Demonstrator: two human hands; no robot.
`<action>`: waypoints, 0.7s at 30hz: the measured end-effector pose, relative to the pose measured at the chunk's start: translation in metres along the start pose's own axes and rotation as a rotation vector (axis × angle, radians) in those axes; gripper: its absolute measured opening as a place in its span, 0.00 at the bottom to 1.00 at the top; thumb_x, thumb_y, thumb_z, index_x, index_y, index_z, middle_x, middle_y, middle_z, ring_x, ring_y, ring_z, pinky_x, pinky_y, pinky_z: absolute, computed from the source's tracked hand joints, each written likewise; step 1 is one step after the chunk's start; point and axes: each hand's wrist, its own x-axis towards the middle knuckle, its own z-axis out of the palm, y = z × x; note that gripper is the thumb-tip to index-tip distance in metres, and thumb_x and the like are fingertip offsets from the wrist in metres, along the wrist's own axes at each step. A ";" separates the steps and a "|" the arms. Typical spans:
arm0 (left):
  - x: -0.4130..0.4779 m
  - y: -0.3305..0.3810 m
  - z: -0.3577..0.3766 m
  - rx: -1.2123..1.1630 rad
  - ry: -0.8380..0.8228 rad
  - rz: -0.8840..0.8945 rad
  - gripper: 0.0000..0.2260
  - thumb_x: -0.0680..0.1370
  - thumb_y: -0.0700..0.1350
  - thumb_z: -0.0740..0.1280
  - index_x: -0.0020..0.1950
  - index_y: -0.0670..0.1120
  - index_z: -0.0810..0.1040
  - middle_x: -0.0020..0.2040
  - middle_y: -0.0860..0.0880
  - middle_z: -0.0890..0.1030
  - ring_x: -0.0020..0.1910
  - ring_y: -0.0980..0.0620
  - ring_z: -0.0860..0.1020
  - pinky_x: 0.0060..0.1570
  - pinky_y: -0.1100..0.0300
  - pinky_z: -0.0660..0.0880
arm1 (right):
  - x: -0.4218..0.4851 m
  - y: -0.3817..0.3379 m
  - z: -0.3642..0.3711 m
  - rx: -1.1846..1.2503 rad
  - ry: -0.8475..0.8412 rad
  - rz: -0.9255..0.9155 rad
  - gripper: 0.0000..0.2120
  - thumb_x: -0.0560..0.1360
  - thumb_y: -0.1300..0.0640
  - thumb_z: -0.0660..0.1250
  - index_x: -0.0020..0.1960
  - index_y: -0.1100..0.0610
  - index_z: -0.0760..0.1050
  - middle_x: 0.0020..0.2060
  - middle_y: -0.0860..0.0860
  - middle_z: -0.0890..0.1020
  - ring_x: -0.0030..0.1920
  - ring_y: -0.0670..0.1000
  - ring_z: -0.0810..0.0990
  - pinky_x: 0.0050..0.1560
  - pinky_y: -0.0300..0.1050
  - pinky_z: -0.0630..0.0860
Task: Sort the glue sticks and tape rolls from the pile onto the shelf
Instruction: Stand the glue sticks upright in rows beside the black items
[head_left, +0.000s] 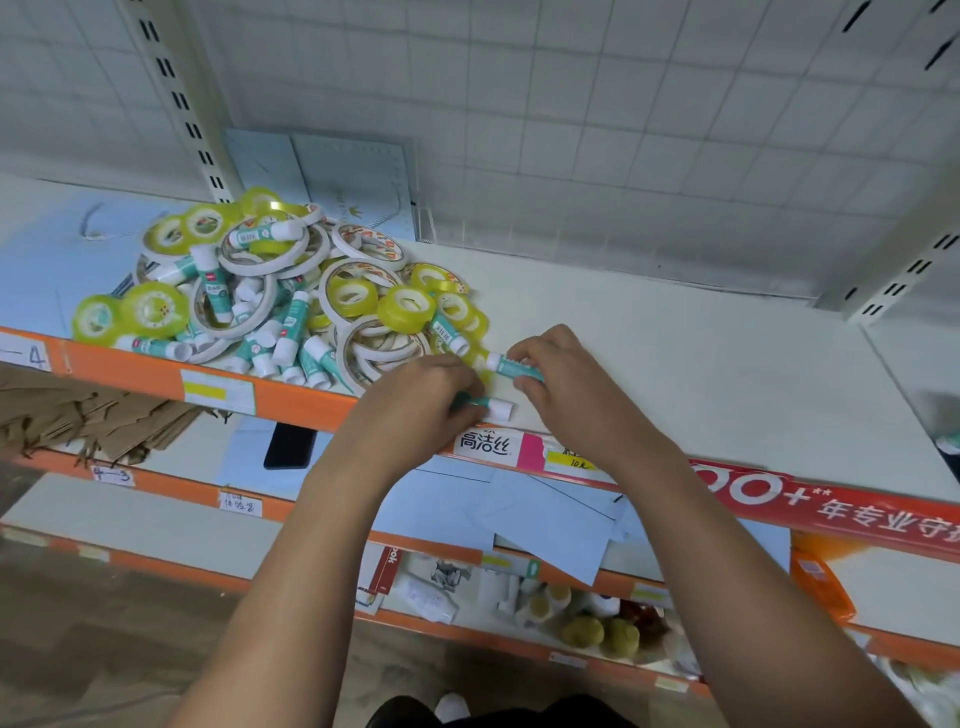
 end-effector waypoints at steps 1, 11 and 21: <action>0.003 0.002 0.002 0.003 -0.027 0.014 0.09 0.77 0.50 0.68 0.54 0.47 0.81 0.51 0.51 0.80 0.52 0.49 0.77 0.48 0.52 0.75 | -0.001 0.003 -0.003 -0.009 0.010 0.005 0.12 0.79 0.59 0.64 0.62 0.55 0.75 0.56 0.52 0.71 0.52 0.54 0.77 0.54 0.45 0.71; 0.045 0.032 0.019 0.048 -0.182 0.073 0.12 0.80 0.46 0.63 0.61 0.46 0.78 0.54 0.46 0.75 0.52 0.45 0.76 0.50 0.52 0.73 | -0.028 0.035 -0.024 -0.061 0.122 0.101 0.11 0.79 0.62 0.61 0.61 0.55 0.73 0.54 0.51 0.78 0.54 0.54 0.75 0.56 0.52 0.72; 0.094 0.159 0.072 -0.036 -0.174 0.363 0.11 0.80 0.47 0.64 0.61 0.48 0.77 0.54 0.49 0.75 0.51 0.49 0.75 0.48 0.57 0.71 | -0.120 0.121 -0.109 -0.136 0.369 0.353 0.12 0.78 0.61 0.64 0.61 0.56 0.75 0.53 0.53 0.79 0.53 0.55 0.76 0.55 0.51 0.74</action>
